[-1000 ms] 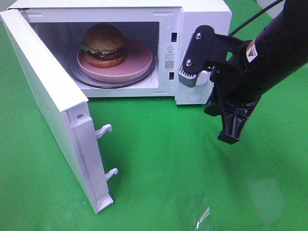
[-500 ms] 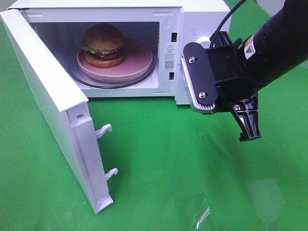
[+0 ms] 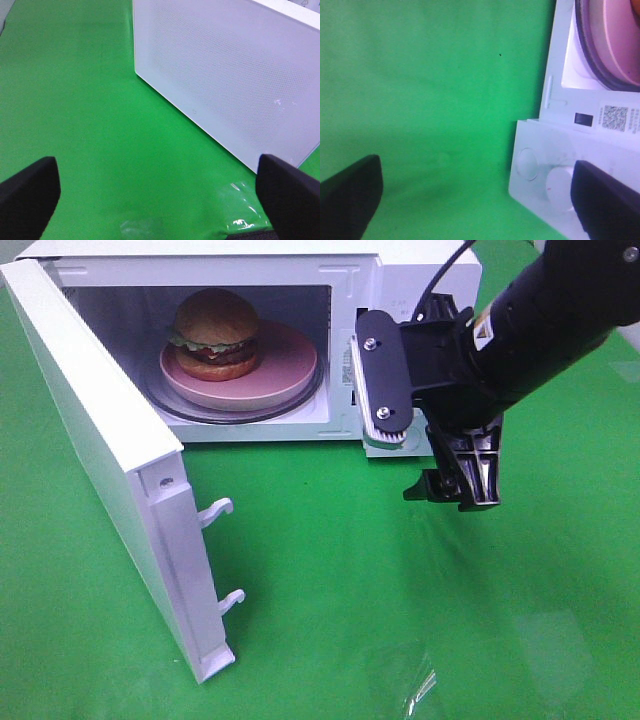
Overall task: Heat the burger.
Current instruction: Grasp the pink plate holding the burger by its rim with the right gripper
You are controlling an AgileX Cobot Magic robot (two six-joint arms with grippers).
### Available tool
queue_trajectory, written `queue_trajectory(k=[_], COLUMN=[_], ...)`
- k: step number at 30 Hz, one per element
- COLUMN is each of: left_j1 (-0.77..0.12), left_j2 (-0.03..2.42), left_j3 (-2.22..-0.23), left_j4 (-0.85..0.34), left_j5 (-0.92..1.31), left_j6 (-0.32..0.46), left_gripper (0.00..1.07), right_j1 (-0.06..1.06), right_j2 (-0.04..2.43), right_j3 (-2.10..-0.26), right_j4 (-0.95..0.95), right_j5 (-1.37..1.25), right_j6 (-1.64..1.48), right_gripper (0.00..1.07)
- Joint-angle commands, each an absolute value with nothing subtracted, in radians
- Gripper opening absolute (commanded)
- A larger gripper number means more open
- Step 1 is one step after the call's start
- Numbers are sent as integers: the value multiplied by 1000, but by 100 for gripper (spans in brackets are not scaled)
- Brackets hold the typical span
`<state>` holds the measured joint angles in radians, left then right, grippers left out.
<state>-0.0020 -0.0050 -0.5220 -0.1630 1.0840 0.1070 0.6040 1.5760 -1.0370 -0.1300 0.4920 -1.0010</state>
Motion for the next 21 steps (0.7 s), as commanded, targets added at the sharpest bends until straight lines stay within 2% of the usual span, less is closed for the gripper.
queue_trajectory(k=[1, 11, 21], left_j1=[1, 1, 1], left_j2=[-21, -21, -21], left_j3=[-521, -521, -521], left_j4=[-167, -167, -167], left_j5=[1075, 1075, 1075], left_j6=[109, 109, 109], left_gripper=[98, 98, 98], right_j1=[621, 685, 689], right_j2=[1606, 1800, 1941], right_j3=[-1075, -1260, -1402], right_j4=[-164, -289, -296], right_j5=[479, 453, 443], right_j6=[-977, -866, -865], right_gripper=[99, 97, 96])
